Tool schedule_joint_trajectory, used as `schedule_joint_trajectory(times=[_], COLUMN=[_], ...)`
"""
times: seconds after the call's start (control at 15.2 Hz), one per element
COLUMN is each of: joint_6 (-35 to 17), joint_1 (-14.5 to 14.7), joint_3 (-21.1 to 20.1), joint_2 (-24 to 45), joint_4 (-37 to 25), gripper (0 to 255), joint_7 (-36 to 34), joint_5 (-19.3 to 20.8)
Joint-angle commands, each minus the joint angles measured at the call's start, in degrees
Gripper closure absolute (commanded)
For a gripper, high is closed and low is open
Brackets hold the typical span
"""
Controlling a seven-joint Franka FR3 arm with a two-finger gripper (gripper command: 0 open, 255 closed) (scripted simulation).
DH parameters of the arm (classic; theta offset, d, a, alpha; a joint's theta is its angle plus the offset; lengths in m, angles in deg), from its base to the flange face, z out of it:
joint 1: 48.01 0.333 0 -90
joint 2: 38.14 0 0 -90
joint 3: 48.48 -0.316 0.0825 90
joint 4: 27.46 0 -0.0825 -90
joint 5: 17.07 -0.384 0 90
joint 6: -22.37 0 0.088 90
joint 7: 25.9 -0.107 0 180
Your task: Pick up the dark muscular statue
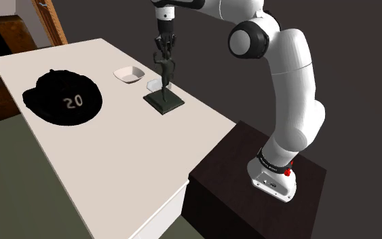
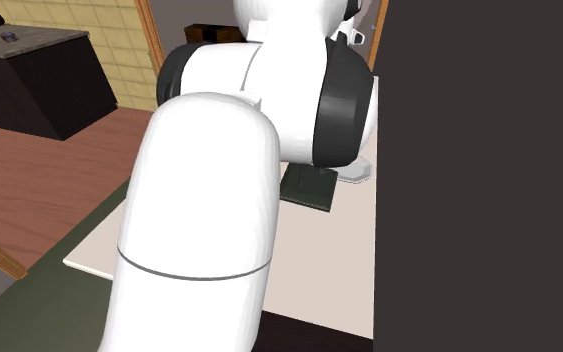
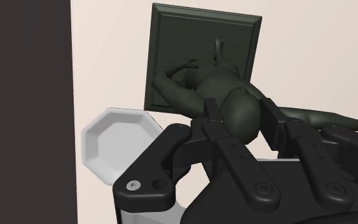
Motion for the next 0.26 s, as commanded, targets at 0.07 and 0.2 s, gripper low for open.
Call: schedule_joint_trajectory(times=[0.07,0.2], joint_6=[3.5,3.6], joint_1=[-0.1,-0.1], joint_3=[0.0,0.0], joint_2=[1.3,1.4], joint_4=[-4.9,-5.0], gripper=[255,255], joint_7=[-0.1,-0.1], joint_5=[0.0,0.0])
